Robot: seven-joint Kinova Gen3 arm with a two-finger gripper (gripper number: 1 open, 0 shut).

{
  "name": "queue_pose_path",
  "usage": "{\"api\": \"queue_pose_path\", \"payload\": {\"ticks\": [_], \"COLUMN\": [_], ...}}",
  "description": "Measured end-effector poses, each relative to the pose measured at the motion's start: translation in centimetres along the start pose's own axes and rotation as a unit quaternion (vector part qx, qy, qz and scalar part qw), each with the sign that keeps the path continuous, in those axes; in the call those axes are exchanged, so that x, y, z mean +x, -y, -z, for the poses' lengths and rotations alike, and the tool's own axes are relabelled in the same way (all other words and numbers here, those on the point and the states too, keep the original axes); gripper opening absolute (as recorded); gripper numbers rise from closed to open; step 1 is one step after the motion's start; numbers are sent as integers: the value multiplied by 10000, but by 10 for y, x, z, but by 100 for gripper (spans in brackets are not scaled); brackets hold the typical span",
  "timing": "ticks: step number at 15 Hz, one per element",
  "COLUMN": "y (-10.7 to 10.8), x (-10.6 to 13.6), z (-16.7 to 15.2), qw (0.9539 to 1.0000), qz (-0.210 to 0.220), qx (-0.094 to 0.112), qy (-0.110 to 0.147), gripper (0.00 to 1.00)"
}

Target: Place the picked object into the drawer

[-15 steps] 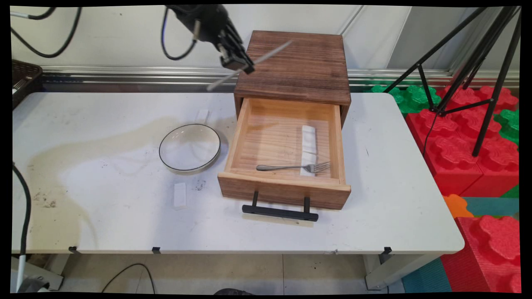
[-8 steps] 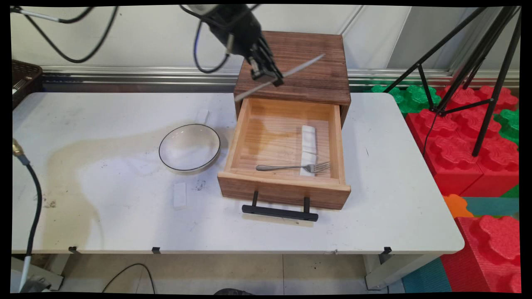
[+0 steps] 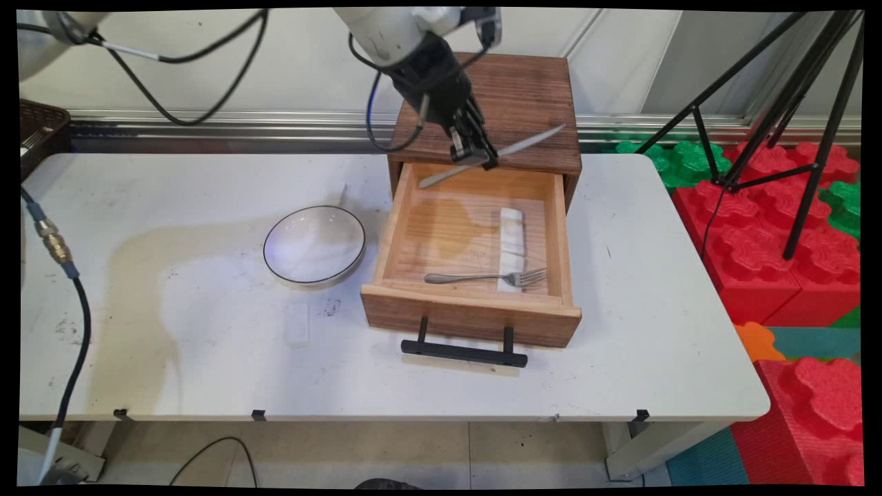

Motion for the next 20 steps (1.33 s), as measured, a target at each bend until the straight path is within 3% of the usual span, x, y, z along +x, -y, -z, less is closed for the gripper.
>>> {"api": "queue_pose_path", "payload": {"ticks": [13,20], "y": [7,14], "x": [-16,-32], "z": [-83,-111], "qw": [9995,9991], "qz": [-179,-177], "qx": [-144,-167], "qy": [206,351], "gripper": [0,0]}}
